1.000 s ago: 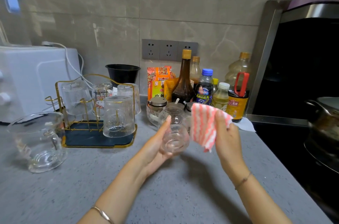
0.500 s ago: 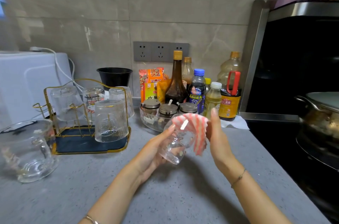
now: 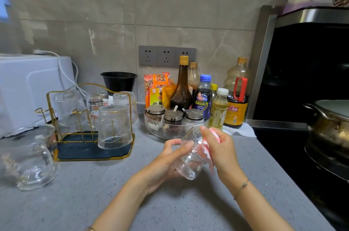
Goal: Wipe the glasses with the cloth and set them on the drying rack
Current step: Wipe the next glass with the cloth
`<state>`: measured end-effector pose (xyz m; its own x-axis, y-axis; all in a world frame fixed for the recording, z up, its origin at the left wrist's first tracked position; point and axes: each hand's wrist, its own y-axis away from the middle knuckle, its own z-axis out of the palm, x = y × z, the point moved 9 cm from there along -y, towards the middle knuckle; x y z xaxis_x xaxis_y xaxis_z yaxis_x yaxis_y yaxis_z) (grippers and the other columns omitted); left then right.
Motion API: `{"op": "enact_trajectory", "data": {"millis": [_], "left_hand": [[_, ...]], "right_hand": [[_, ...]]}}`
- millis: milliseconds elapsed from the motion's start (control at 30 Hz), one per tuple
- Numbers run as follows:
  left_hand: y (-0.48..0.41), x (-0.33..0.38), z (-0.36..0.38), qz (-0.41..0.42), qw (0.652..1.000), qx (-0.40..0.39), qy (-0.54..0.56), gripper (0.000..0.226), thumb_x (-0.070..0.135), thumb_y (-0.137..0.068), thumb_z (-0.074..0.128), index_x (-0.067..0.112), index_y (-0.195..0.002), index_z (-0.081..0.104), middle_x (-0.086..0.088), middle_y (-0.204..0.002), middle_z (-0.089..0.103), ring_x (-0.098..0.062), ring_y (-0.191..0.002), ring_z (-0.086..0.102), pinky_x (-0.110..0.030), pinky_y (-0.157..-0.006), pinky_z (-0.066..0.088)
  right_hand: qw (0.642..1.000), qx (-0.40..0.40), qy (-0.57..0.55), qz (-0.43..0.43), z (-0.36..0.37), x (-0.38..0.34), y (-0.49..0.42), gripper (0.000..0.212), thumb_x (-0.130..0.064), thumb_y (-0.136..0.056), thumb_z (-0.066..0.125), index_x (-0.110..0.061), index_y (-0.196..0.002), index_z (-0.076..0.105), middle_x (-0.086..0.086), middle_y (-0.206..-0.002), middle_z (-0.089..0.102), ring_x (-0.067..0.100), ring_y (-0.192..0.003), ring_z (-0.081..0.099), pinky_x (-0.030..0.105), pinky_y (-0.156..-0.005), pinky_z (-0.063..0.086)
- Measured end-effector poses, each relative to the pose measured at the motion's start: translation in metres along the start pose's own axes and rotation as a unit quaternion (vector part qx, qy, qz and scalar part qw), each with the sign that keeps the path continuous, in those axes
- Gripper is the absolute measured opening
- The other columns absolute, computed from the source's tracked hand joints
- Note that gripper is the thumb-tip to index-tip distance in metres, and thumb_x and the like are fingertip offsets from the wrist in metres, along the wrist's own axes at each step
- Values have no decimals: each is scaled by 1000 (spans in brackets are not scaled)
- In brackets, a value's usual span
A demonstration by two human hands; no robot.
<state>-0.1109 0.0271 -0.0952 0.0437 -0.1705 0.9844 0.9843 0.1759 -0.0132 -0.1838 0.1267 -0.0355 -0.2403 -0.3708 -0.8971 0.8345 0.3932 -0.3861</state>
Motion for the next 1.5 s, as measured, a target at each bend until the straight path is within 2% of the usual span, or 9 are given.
{"op": "enact_trajectory", "data": {"millis": [133, 300, 500, 700, 900, 1033, 1133, 1333, 1500], "left_hand": [[-1, 12, 0, 78, 990, 48, -103, 98, 52, -48, 82, 33, -130, 32, 4, -122, 65, -8, -103, 68, -22, -79, 55], [2, 22, 2, 173, 945, 61, -271, 101, 54, -59, 85, 46, -142, 29, 19, -138, 47, 2, -126, 49, -30, -108, 42], [1, 24, 1, 161, 975, 54, -145, 83, 43, -62, 82, 23, -136, 49, 6, -133, 61, -12, -123, 57, -35, -103, 47], [6, 7, 14, -20, 992, -32, 123, 42, 53, -79, 65, 17, -95, 78, -13, -95, 70, -25, -63, 69, -26, -49, 58], [4, 10, 16, 28, 1000, -10, -3, 96, 63, -47, 83, 27, -130, 51, 0, -121, 68, -24, -89, 72, -36, -69, 61], [8, 29, 9, 167, 964, 81, -190, 94, 39, -60, 89, 38, -137, 36, 19, -132, 52, 0, -116, 59, -30, -99, 50], [11, 38, 4, 218, 948, 105, -206, 86, 32, -61, 88, 37, -136, 46, 22, -126, 60, 0, -119, 57, -26, -99, 49], [4, 15, 1, 53, 995, 63, 49, 57, 45, -60, 78, 20, -111, 70, -5, -99, 75, -21, -60, 69, -20, -45, 51], [10, 4, 18, -55, 989, -16, 135, 48, 62, -70, 55, 25, -88, 80, -1, -93, 71, -11, -47, 62, -17, -39, 49]], "right_hand": [[998, 63, -26, -14, -13, 1, -1, 36, -11, -89, 62, -7, -58, 43, -3, -44, 42, 5, -38, 40, 16, -39, 38], [997, 62, -1, -45, -14, 1, -2, 36, -27, -86, 64, -2, -65, 49, 8, -55, 40, 14, -49, 41, 20, -44, 42], [997, 26, 0, -76, -7, -7, -1, 45, -42, -88, 62, -5, -63, 56, 13, -61, 47, 21, -59, 45, 30, -53, 43], [992, 11, 6, -128, 0, -23, 9, 39, -35, -89, 55, -19, -54, 53, -3, -49, 48, 8, -46, 45, 20, -45, 39], [995, 85, -45, -25, -18, -2, 0, 47, -27, -95, 54, -18, -49, 43, 0, -43, 42, 15, -39, 40, 19, -38, 35], [994, 98, -44, -18, -22, 5, -4, 49, -25, -94, 56, -20, -46, 46, -4, -43, 39, 15, -42, 39, 21, -44, 32], [995, 91, -45, -19, -19, 3, -2, 41, -23, -95, 54, -15, -56, 43, -2, -45, 39, 10, -40, 43, 20, -42, 35], [995, 18, 8, -95, 0, -13, 5, 41, -28, -94, 53, -7, -60, 47, -4, -47, 49, 7, -45, 44, 19, -44, 38], [993, 12, 26, -111, 0, -15, 7, 49, -43, -88, 63, -6, -58, 50, 15, -52, 50, 17, -49, 48, 26, -44, 43]]}}
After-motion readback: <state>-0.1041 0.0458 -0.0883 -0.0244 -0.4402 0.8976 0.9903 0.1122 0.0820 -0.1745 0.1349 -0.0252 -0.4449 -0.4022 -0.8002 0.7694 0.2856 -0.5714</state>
